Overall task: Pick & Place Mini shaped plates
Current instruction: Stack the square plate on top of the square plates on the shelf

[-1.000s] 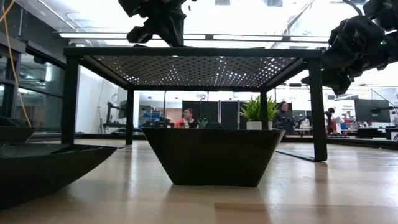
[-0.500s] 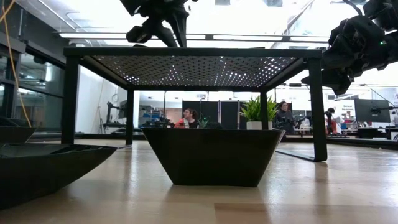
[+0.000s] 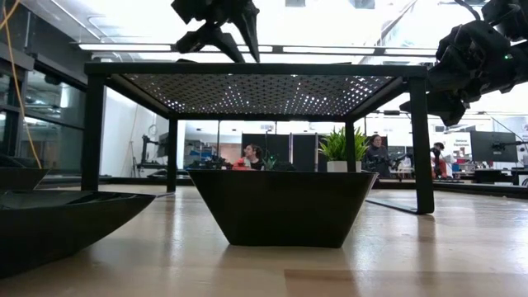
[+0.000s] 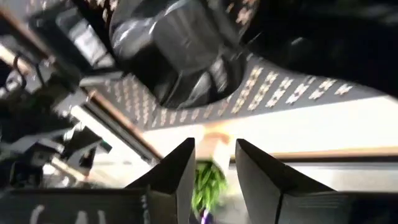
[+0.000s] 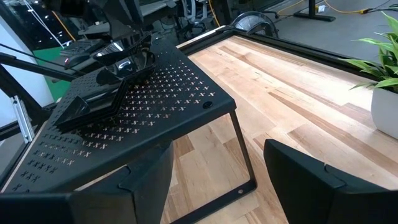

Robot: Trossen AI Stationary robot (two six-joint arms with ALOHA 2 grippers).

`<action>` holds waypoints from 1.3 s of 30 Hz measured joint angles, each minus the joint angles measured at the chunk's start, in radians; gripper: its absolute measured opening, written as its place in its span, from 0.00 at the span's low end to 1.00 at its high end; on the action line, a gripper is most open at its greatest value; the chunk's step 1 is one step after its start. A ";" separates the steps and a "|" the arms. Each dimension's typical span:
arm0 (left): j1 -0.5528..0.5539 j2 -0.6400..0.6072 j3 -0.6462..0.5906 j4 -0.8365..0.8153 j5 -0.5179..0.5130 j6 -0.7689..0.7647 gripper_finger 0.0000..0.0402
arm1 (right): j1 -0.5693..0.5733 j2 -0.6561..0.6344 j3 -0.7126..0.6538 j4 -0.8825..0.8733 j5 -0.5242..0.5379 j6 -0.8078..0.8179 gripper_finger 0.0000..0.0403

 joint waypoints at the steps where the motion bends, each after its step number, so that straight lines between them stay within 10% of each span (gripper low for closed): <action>1: -0.005 0.000 0.000 0.019 -0.023 -0.001 0.28 | 0.000 0.000 0.000 0.000 0.000 0.000 0.61; 10: -0.088 -0.057 0.001 0.064 -0.224 -0.234 0.28 | 0.000 0.000 0.000 0.000 0.000 0.000 0.61; 22: -0.217 -0.194 0.001 -0.273 -0.357 -1.135 0.28 | 0.000 0.000 0.000 0.000 0.000 0.000 0.61; 39: -0.409 -0.339 -0.036 -0.729 -0.137 -2.511 0.28 | 0.000 0.000 0.000 0.000 0.000 0.000 0.61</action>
